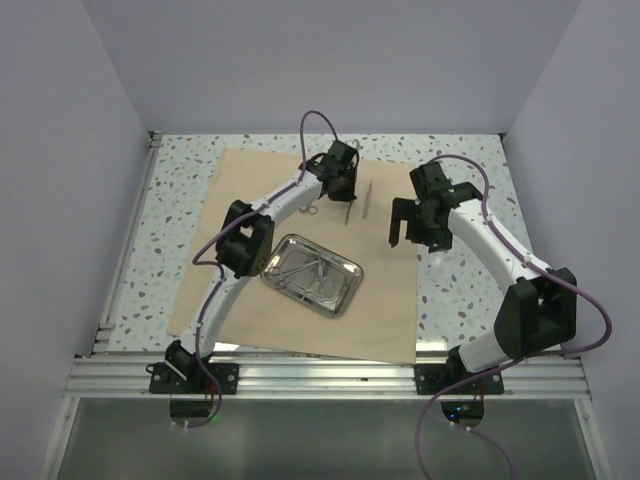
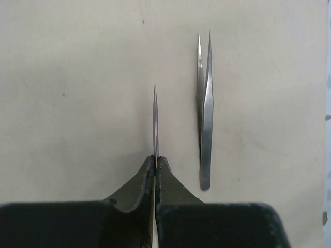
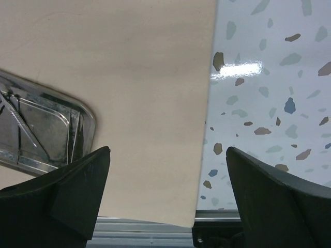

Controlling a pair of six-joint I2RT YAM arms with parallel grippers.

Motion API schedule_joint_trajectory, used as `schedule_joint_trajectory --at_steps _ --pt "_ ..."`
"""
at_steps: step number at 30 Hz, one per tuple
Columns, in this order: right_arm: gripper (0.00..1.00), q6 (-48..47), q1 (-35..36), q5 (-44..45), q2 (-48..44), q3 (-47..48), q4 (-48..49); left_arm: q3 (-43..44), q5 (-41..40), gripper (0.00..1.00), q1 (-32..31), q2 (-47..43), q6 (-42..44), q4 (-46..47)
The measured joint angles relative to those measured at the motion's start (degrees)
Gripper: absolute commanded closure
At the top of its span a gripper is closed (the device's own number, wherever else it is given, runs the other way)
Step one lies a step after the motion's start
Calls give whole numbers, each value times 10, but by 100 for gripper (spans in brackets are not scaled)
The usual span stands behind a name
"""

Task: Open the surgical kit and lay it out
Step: Place the medical item in the surgical kit.

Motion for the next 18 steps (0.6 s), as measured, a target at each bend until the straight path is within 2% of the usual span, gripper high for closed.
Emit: schedule_joint_trajectory --at_steps 6,9,12,13,14,15,18 --pt "2 7 0 10 1 0 -15 25 30 96 21 33 -5 102" --pt "3 11 0 12 5 7 -21 26 49 90 23 37 -12 132" --pt "3 15 0 13 15 20 -22 31 76 74 23 44 -26 160" --pt "3 16 0 13 18 24 -22 31 86 63 23 47 -30 169" --pt "3 17 0 13 21 27 -22 31 95 58 22 49 -36 175" --pt "3 17 0 14 23 29 -22 31 102 45 22 50 -41 180" --pt "3 19 0 14 23 29 -23 28 115 30 21 51 -46 184"
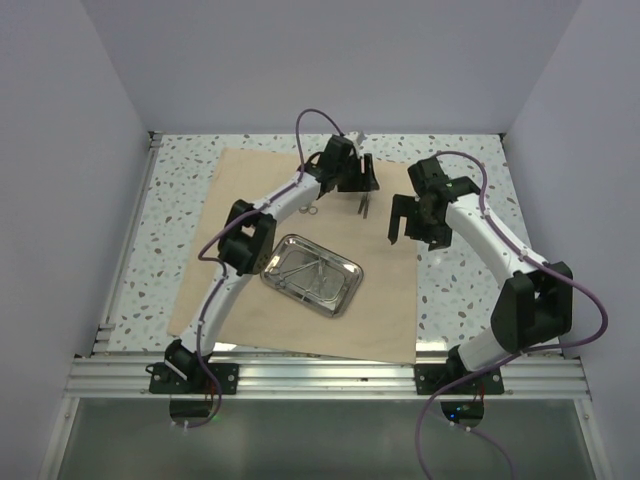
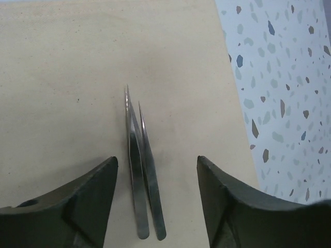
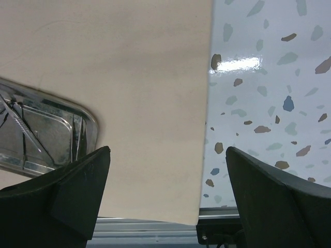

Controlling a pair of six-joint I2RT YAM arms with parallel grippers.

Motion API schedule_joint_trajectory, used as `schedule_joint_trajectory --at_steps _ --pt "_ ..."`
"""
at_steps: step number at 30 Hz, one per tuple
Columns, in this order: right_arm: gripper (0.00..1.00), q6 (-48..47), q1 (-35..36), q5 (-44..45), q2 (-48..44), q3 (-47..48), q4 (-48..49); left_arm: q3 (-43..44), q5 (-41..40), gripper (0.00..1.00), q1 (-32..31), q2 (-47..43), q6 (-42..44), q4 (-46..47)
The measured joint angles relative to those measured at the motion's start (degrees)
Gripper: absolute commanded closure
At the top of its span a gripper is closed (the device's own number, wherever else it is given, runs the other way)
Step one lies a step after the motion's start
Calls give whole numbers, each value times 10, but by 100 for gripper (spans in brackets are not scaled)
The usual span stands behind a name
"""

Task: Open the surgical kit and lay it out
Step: Place the medical item in the surgical kit, then pick up the medical item from the container.

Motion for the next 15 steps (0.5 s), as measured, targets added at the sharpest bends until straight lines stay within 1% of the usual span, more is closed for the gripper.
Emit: schedule_joint_trajectory --at_steps 3,7,12,15 --pt "3 2 0 0 0 0 0 -20 1 26 1 -11 2 -2" --pt "3 4 0 -2 0 0 0 -72 -4 27 10 -54 33 -31" --pt "3 4 0 -5 0 0 3 -173 -33 25 30 -177 134 -99" --pt "3 4 0 -7 0 0 9 -267 -59 21 40 -279 202 -112"
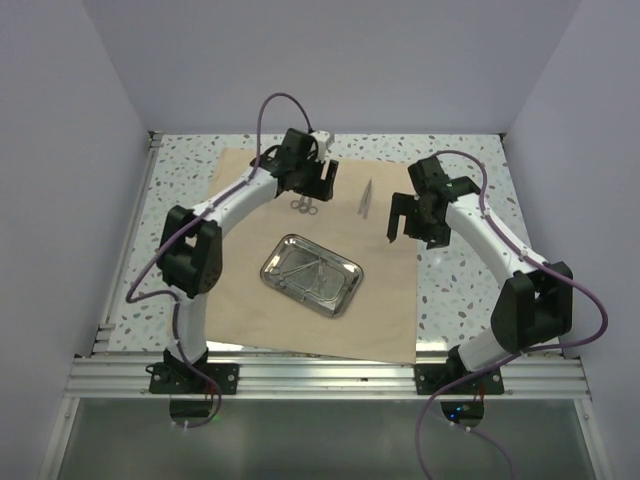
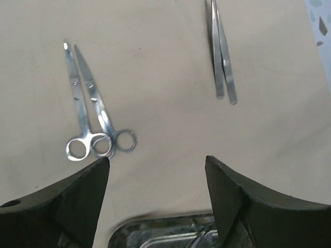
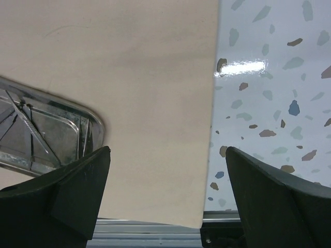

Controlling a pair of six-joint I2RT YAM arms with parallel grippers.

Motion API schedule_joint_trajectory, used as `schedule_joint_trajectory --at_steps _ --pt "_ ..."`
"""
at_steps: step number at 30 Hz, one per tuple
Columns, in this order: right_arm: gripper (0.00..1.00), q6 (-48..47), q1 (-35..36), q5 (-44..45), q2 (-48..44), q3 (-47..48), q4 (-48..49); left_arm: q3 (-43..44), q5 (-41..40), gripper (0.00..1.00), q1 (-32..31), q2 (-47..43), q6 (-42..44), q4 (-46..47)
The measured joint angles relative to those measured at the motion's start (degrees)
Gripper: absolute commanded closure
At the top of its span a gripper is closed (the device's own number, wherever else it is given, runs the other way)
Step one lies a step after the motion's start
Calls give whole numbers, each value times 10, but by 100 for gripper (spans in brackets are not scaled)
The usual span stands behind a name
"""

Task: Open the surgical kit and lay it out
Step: Pick up the medical item from the container.

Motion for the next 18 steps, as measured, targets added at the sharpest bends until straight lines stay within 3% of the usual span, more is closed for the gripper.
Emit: schedule_joint_trajectory --at_steps 4,9,18 --pt "4 0 0 -7 6 2 5 -139 -35 24 1 -122 48 -6" --pt "4 0 0 -19 15 8 10 -240 -51 26 -3 -153 63 -14" --pt "4 -1 0 -30 17 12 14 -264 -49 29 -54 -154 39 -39"
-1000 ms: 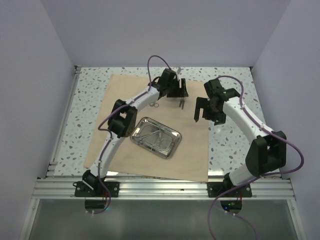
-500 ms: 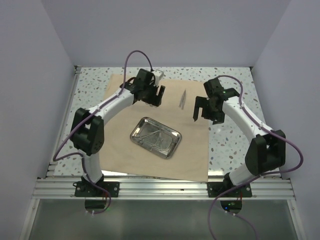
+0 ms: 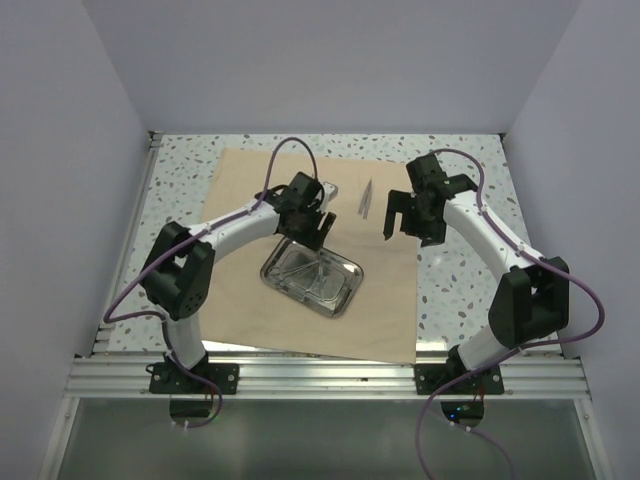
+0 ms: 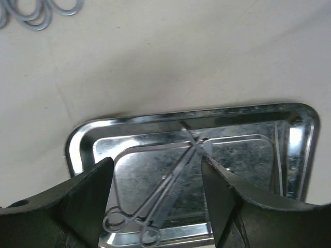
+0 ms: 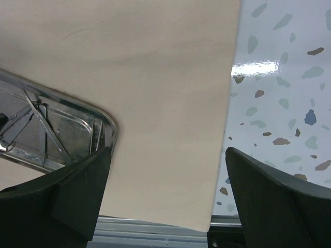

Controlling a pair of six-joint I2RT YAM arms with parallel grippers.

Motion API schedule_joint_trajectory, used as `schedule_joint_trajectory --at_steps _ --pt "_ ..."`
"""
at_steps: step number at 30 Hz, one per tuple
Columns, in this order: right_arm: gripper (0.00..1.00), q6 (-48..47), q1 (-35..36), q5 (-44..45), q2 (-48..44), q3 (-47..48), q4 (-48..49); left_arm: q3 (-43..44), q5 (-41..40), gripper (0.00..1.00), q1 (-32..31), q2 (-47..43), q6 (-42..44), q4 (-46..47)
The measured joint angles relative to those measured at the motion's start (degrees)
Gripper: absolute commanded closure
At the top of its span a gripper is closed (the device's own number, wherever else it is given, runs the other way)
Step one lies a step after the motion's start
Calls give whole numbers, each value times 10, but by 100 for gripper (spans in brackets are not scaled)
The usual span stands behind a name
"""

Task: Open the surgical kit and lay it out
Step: Pick up the medical item from the container.

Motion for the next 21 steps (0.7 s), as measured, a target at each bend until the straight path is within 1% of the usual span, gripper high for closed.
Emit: schedule_joint_trajectory --at_steps 4,5,7,8,11,16,21 --pt "4 0 0 -1 0 0 3 16 0 35 -44 7 -37 -5" --pt "4 0 0 -1 0 0 3 23 0 38 -52 13 -44 -5" --pt "4 0 0 -1 0 0 3 33 -3 40 -61 26 -62 -5" --pt "4 -1 0 -1 0 0 3 35 -3 42 -62 32 -68 -5" --pt "4 -2 0 -1 0 -1 3 38 -22 46 -62 52 -92 -10" --pt "4 -7 0 1 -2 -9 3 46 -52 49 -61 83 -118 -26" --pt "4 -12 0 1 -8 -18 2 59 -61 54 -61 100 -132 -32"
